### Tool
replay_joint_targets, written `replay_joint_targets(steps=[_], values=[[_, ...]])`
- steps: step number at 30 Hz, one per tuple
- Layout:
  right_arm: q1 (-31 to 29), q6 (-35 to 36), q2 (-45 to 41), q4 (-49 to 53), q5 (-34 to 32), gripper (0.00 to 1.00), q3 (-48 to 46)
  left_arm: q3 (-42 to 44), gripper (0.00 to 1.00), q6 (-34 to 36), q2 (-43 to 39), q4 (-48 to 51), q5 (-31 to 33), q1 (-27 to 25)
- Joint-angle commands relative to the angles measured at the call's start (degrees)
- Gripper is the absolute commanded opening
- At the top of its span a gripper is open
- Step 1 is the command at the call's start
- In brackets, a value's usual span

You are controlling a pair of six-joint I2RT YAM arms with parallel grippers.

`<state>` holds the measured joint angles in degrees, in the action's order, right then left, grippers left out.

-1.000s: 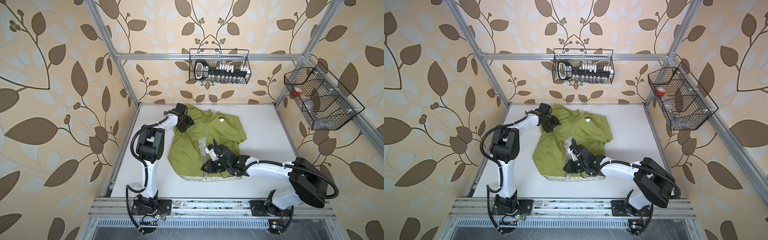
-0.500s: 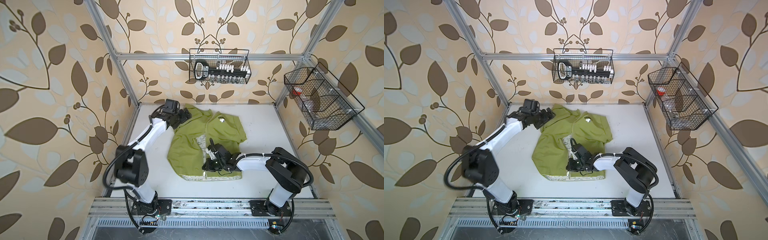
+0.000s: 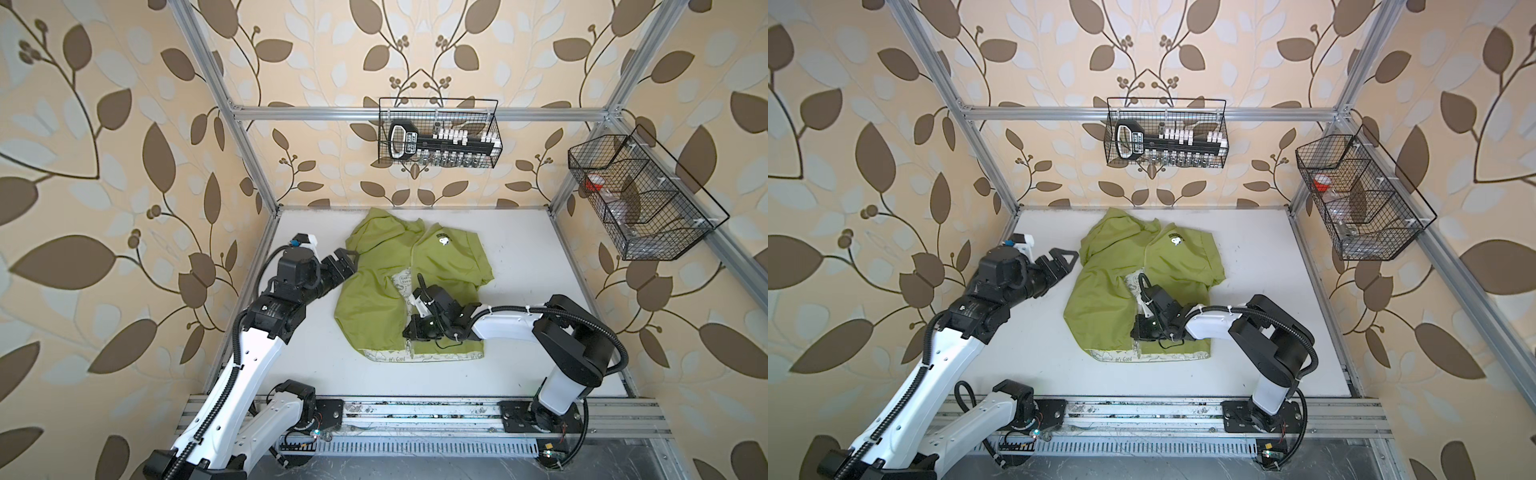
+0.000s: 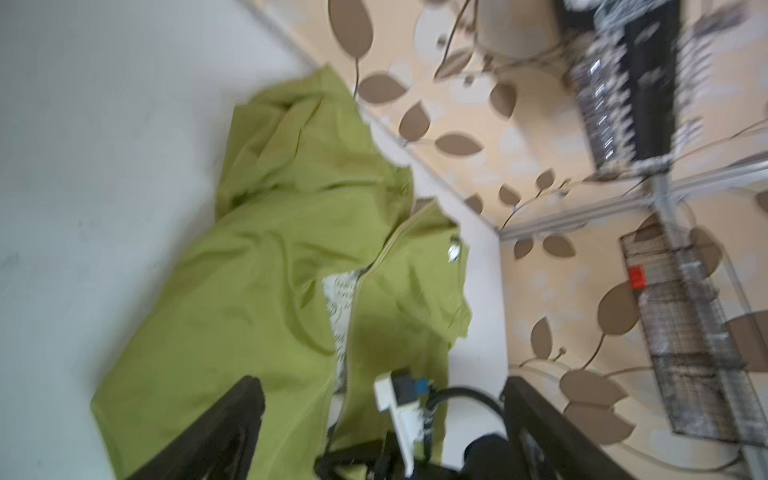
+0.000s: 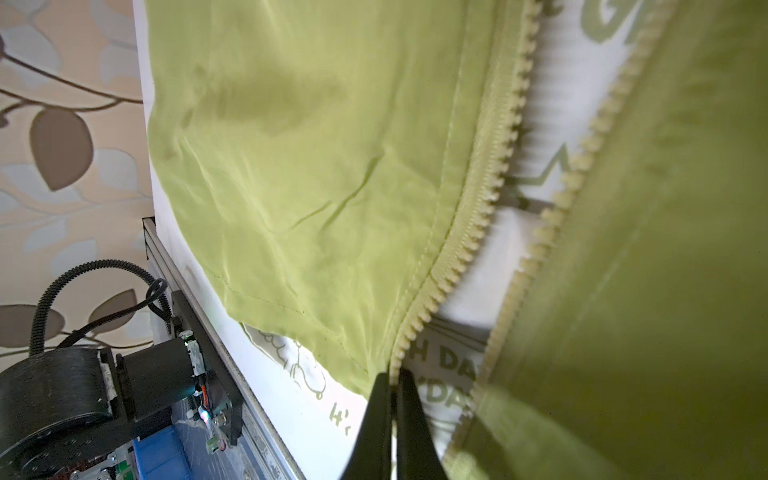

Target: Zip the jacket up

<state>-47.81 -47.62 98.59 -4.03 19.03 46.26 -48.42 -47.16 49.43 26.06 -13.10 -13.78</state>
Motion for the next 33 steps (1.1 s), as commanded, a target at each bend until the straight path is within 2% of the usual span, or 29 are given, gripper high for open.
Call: replay_joint_targets(steps=[1, 2, 4, 7, 8, 9, 11, 15, 17, 19, 20, 21, 23, 25, 28, 30, 33], values=[[-0.71, 1.78, -2.69, 1.75, -1.98, 0.19, 1.68, 8.89, 0.89, -6.23, -7.77, -2.0, -5.69, -0.22], [-0.78, 2.42, -3.14, 2.47, -2.63, 0.29, 1.78, 11.05, 0.91, -6.81, -10.93, -2.17, -3.96, -0.45], [-0.79, 4.47, -4.36, 5.05, -4.78, 0.56, 2.3, 14.27, 0.96, -6.62, -19.49, -1.01, 0.12, -0.55], [-0.48, 8.29, -6.92, 9.86, -9.07, 0.78, 3.37, 13.79, 0.99, -1.72, -29.0, 3.2, 5.08, -0.55], [-0.36, 9.42, -7.99, 11.25, -10.51, 0.96, 3.7, 13.28, 0.99, -0.35, -30.83, 4.04, 6.47, -0.55], [-0.23, 10.91, -9.41, 12.76, -12.07, 1.0, 4.11, 12.34, 0.99, 0.09, -32.39, 5.95, 8.52, -0.54], [0.04, 13.2, -12.86, 15.39, -15.53, 1.0, 4.54, 9.81, 0.99, -0.54, -33.68, 10.89, 12.89, -0.55], [0.57, 15.2, -21.27, 20.85, -28.0, 1.0, 5.81, 4.83, 0.99, 6.37, -30.44, 13.06, 13.34, -0.56], [1.44, 17.03, -25.64, 18.41, -31.52, 1.0, 4.31, 3.89, 0.99, 4.78, -27.5, 14.79, 15.96, -0.55], [1.69, 18.17, -31.12, 13.66, -38.3, 1.0, 0.71, 4.87, 0.99, 7.2, -25.14, 12.22, 13.75, -0.55], [3.08, 17.83, -33.1, 12.74, -38.74, 1.0, -0.46, 5.67, 0.99, 7.53, -24.84, 10.62, 13.14, -0.55], [5.58, 15.93, -34.91, 13.49, -38.25, 1.0, -0.94, 6.85, 0.99, 6.86, -24.65, 8.3, 12.62, -0.55], [12.26, 13.47, -36.79, 14.61, -32.63, 1.0, -1.34, 7.61, 0.99, 5.35, -23.68, 6.39, 14.15, -0.55], [20.31, 11.51, -37.81, 15.04, -22.63, 1.0, -2.18, 5.93, 0.99, 6.8, -21.15, 6.59, 13.7, -0.55], [29.24, 11.21, -37.18, 15.84, -7.75, 1.0, -3.61, 3.63, 0.99, 3.67, -16.74, 8.21, 14.49, -0.55], [31.48, 11.57, -37.36, 15.29, -2.77, 1.0, -4.97, 3.24, 0.99, 3.24, -14.44, 7.89, 12.97, -0.55], [31.33, 11.33, -39.62, 13.48, -3.57, 0.97, -7.52, 4.43, 0.99, 2.9, -12.15, 4.89, 8.54, -0.55]])
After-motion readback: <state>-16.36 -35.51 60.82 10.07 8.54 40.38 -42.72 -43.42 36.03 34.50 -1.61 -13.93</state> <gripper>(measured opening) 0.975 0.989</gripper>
